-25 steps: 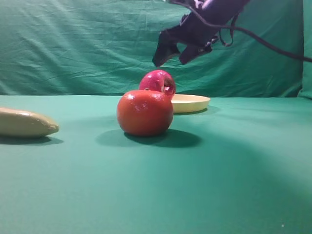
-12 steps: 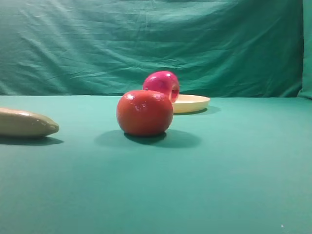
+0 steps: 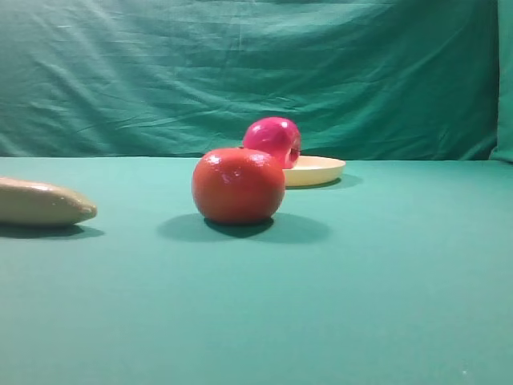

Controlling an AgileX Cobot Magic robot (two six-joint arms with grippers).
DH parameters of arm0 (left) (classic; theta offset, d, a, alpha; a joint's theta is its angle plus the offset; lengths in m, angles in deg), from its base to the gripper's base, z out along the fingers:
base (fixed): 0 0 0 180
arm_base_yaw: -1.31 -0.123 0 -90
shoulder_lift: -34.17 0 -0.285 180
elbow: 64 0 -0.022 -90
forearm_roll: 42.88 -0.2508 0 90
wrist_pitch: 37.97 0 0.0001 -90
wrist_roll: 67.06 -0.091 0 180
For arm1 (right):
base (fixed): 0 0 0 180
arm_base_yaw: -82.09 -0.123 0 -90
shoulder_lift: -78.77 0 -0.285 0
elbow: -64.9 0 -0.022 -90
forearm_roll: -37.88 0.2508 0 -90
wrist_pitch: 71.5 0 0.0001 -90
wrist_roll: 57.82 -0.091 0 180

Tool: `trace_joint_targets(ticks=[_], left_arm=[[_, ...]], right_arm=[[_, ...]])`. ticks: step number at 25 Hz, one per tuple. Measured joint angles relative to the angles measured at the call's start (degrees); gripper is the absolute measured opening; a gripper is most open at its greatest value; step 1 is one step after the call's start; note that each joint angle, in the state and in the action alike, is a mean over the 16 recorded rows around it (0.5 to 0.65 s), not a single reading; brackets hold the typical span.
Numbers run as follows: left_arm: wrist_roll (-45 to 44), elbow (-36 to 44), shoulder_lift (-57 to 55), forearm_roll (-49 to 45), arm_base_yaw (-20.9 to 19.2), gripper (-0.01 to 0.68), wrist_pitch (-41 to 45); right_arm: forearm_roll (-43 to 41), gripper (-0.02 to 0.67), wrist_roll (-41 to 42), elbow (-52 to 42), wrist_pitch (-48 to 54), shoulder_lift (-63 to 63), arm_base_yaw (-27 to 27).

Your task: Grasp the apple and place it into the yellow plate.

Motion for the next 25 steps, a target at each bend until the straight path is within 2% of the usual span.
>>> trace_joint_targets(ticks=[6, 11, 17, 25], left_arm=[[0.0, 0.0, 0.0, 0.0, 0.0, 0.157, 0.0], [0.0, 0.0, 0.0, 0.0, 0.0, 0.157, 0.0], [0.0, 0.0, 0.0, 0.0, 0.0, 0.157, 0.0], [0.0, 0.0, 0.0, 0.0, 0.0, 0.157, 0.0]], right_arm=[[-0.21, 0.0, -0.08, -13.89, -4.78, 14.41, 0.0], [-0.89, 0.0, -0.24, -22.0, -5.69, 24.8, 0.0], [-4.7, 0.0, -3.47, -27.01, -4.9, 33.99, 0.0], [-16.19, 0.0, -13.89, -30.31, -4.08, 39.75, 0.12]])
